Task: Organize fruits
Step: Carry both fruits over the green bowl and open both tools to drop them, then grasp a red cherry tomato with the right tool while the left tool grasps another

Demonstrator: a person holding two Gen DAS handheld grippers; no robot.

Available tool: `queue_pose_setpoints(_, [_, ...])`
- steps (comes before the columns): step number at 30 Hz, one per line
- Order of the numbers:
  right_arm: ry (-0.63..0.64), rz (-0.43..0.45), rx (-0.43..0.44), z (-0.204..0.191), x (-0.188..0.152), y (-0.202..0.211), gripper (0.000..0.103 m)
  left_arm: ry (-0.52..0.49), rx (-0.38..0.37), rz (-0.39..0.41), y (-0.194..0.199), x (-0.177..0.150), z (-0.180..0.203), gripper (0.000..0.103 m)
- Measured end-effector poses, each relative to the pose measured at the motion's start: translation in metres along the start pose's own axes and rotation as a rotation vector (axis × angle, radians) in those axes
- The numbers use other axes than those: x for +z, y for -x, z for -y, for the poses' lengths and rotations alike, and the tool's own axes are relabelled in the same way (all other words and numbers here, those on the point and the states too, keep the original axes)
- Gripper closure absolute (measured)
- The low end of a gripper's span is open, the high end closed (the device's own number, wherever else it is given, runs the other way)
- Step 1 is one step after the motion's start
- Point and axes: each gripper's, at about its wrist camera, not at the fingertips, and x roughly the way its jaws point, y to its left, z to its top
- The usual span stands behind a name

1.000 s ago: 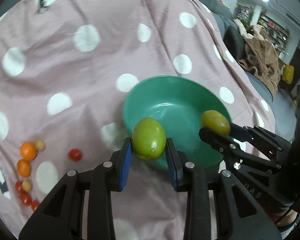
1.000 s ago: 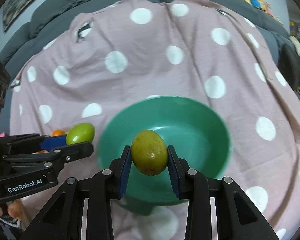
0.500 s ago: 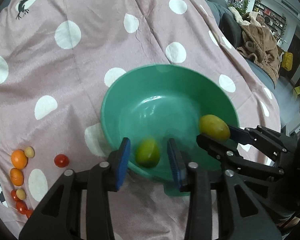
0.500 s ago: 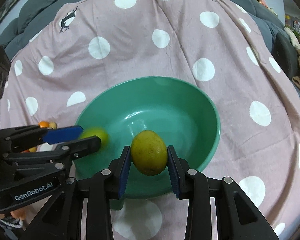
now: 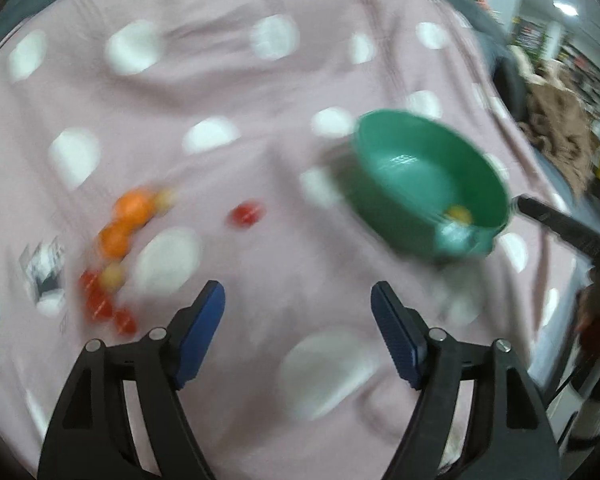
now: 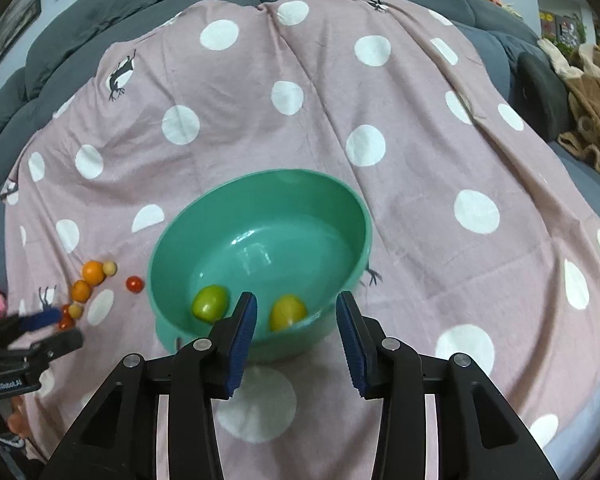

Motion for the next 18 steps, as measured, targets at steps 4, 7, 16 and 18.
queue_pose_setpoints(4, [0.022, -0.013, 0.034, -0.010, -0.006, 0.008, 0.061, 0.125, 0.071, -0.025, 0.024, -0.038, -0.048, 0.027])
queue_pose_setpoints(7, [0.058, -0.028, 0.067, -0.026, -0.011, 0.011, 0.061, 0.221, 0.104, -0.029, 0.042, -0.062, -0.079, 0.027])
queue_pose_setpoints(16, [0.199, -0.088, 0.160, -0.088, -0.029, 0.007, 0.061, 0.345, 0.096, -0.023, 0.067, -0.102, -0.110, 0.027])
queue_pose_setpoints(18, [0.229, -0.104, 0.174, -0.100, -0.033, 0.005, 0.061, 0.360, 0.079, -0.020, 0.066, -0.103, -0.112, 0.027])
